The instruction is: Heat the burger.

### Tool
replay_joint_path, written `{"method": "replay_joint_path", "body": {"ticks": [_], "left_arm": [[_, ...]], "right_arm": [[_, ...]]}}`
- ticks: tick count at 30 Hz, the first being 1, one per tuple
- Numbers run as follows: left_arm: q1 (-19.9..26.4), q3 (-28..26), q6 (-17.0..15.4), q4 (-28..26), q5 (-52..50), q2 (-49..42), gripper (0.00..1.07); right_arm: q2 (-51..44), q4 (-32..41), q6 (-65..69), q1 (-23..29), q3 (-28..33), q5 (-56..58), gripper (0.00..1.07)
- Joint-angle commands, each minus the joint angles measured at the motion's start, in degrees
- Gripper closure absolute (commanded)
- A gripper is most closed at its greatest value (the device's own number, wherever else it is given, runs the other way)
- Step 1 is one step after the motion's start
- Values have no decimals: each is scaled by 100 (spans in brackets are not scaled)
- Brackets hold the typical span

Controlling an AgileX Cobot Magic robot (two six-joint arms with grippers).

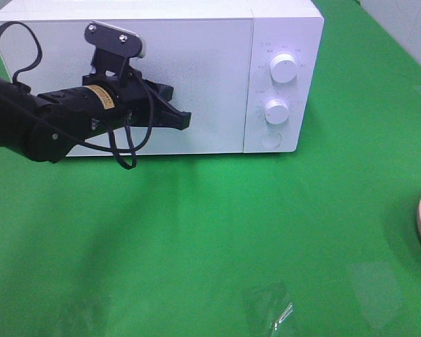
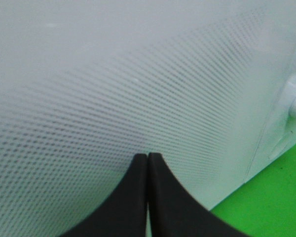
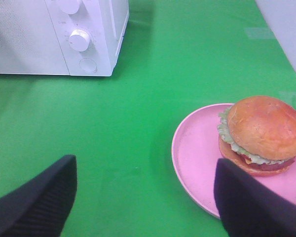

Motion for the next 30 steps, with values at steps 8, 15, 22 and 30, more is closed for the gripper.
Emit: {"method": "replay_joint_path", "body": {"ticks": [8, 15, 22, 30], "left_arm": [[138, -751, -17, -510, -74, 166, 107], [-183, -739, -92, -516, 590, -63, 104], [-682, -739, -155, -516, 1874, -647, 24], [-922, -739, -189, -510, 3684, -1243, 4]], "right_arm": [[-138, 6, -74, -34, 6, -11, 32], [-138, 6, -74, -34, 6, -11, 32], [-138, 6, -74, -34, 6, -11, 32], [-138, 6, -74, -34, 6, -11, 32]]}}
